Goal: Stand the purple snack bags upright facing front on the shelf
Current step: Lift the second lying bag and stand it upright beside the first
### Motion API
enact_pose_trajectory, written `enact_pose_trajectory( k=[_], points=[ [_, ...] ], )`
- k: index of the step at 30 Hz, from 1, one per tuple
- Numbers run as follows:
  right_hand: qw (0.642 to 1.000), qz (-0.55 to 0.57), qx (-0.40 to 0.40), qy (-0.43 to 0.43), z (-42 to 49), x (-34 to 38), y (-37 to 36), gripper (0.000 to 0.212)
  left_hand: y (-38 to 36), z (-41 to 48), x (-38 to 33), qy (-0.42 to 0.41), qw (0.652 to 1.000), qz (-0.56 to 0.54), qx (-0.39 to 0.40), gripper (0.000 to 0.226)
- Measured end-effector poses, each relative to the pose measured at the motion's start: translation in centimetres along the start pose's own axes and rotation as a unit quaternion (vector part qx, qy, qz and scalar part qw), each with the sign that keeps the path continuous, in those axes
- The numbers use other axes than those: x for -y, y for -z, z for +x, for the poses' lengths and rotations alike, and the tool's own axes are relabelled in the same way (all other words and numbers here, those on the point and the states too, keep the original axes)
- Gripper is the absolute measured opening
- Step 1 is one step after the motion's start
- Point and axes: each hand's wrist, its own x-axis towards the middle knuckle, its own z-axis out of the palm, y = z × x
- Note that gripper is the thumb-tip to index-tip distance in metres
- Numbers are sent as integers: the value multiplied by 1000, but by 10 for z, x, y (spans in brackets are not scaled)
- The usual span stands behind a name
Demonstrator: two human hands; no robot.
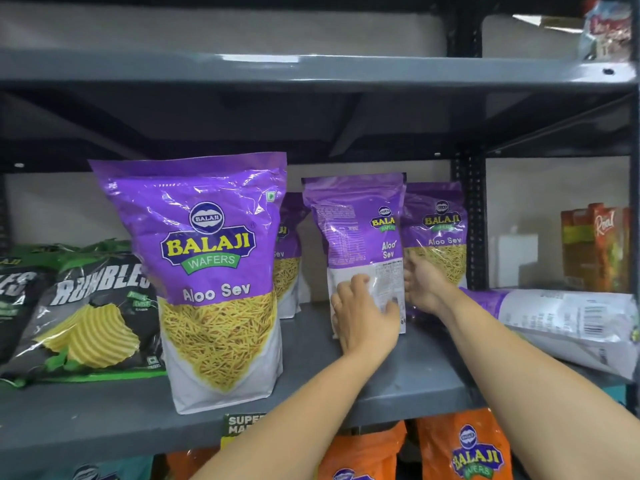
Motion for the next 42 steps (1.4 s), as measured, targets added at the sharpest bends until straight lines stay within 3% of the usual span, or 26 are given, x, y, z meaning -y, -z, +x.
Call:
enact_pose_trajectory(
  k=[6,12,15,19,20,24,26,27,29,31,33,36,39,42],
  points=[
    [990,-135,-3,-35,-7,6,4,22,-3,9,2,37,999,13,25,66],
    [978,-199,14,-61,-13,8,13,15,-5,27,1,115,987,-104,32,88],
    [960,-248,97,-81,-18,9,8,17,-6,35,7,124,980,-157,18,81],
    [961,-245,113,-56,-14,14,6,80,0,48,19,136,966,-220,8,54],
    [966,-222,123,-47,-12,14,5,87,3,50,23,141,959,-247,15,47],
    [980,-125,153,-23,-12,13,2,81,12,60,41,145,922,-344,105,21],
    [981,-116,153,-4,-14,12,1,78,15,65,47,153,893,-398,144,21],
    [980,-121,160,5,-16,12,-1,65,15,67,49,160,890,-401,147,27],
    [980,-134,147,25,-18,11,-4,32,6,69,53,189,895,-390,108,59],
    [984,-145,94,48,-21,11,-7,39,-3,67,54,229,896,-379,38,83],
    [981,-166,27,93,-24,8,-11,53,1,62,43,239,910,-338,-9,72],
    [966,-195,-31,167,-24,-2,-13,59,2,62,36,255,926,-273,-48,62],
    [963,-190,-34,189,-23,-11,-13,76,-3,64,37,255,923,-283,-59,59],
    [975,-163,2,153,-22,-10,-10,76,-5,60,33,224,939,-240,-103,53]
  ],
)
